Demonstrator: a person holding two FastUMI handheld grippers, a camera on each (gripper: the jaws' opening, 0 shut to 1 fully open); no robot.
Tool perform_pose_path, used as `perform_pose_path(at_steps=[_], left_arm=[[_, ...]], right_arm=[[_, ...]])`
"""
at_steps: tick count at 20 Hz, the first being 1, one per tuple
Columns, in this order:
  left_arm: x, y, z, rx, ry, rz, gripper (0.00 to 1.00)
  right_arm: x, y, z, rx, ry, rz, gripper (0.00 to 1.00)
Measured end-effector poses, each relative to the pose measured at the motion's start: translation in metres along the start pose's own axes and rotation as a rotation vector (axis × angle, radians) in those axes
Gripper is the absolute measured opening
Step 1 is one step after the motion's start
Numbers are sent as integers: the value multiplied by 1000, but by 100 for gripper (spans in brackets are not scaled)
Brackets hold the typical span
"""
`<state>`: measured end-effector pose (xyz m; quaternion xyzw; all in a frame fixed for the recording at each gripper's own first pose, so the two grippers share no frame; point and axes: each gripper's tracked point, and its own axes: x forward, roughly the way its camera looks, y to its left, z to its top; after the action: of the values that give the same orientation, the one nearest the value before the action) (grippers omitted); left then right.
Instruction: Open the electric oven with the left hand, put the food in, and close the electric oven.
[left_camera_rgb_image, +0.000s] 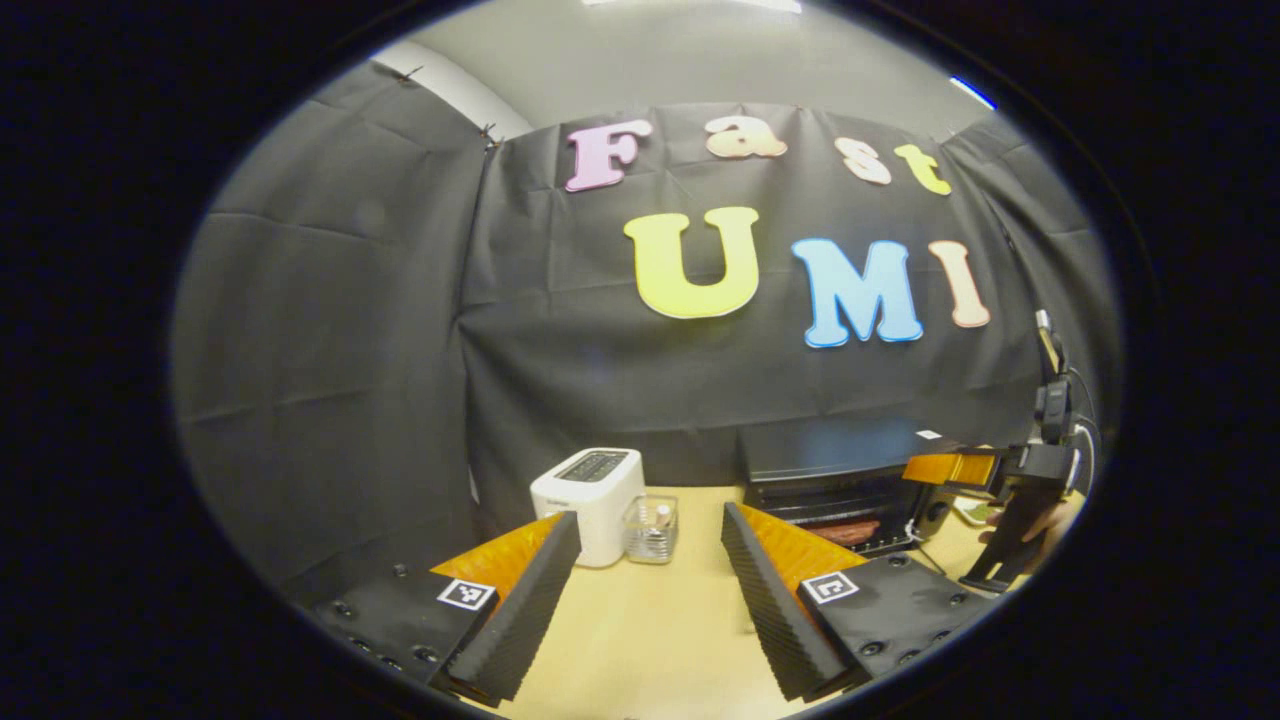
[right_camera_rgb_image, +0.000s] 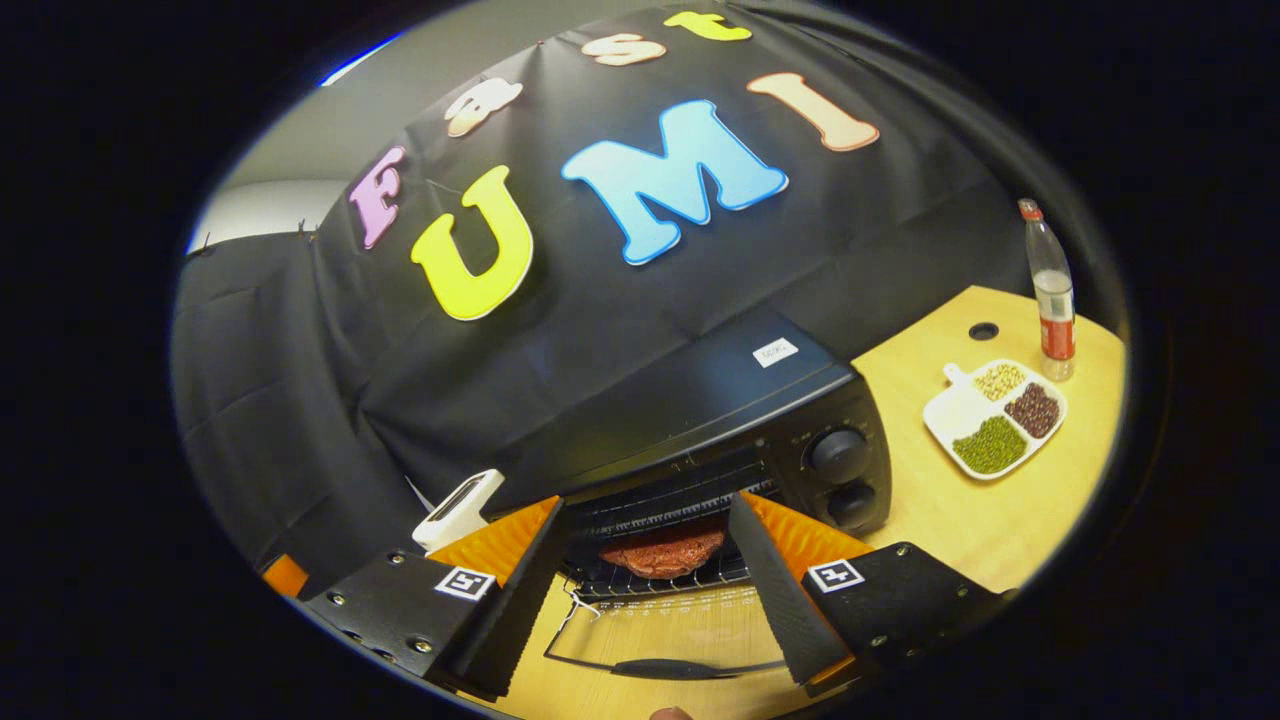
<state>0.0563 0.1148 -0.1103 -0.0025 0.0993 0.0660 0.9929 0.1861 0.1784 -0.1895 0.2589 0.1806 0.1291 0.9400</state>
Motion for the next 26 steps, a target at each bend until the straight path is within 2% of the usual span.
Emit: perform_pose_path(at_steps=[5, 6, 8, 11, 13, 19, 23, 24, 25, 26], left_arm=[[0, -45, -5, 2, 7, -75, 90], [0, -53, -7, 5, 10, -89, 100], [2, -68, -13, 3, 19, -116, 90], [5, -88, -23, 8, 34, -147, 90], [7, -102, -33, 12, 50, -170, 90], [8, -144, -78, -10, 168, -248, 90], [9, -168, -121, -13, 296, -282, 90], [8, -173, -131, -16, 327, -292, 100], [8, -178, -139, -23, 354, -304, 96], [8, -185, -148, -32, 377, -318, 96]], right_arm=[[-55, -9, 36, -141, -36, 1, 98], [-67, -11, 44, -164, -51, -3, 98], [-88, -14, 60, -205, -81, -15, 98], [-119, -22, 80, -262, -130, -46, 98], [-137, -33, 88, -293, -152, -96, 98], [-183, -62, 93, -366, -186, -213, 98], [-207, -79, 95, -369, -198, -283, 97], [-212, -82, 95, -367, -200, -293, 97], [-218, -84, 95, -364, -203, -303, 97], [-224, -86, 96, -362, -205, -314, 98]])
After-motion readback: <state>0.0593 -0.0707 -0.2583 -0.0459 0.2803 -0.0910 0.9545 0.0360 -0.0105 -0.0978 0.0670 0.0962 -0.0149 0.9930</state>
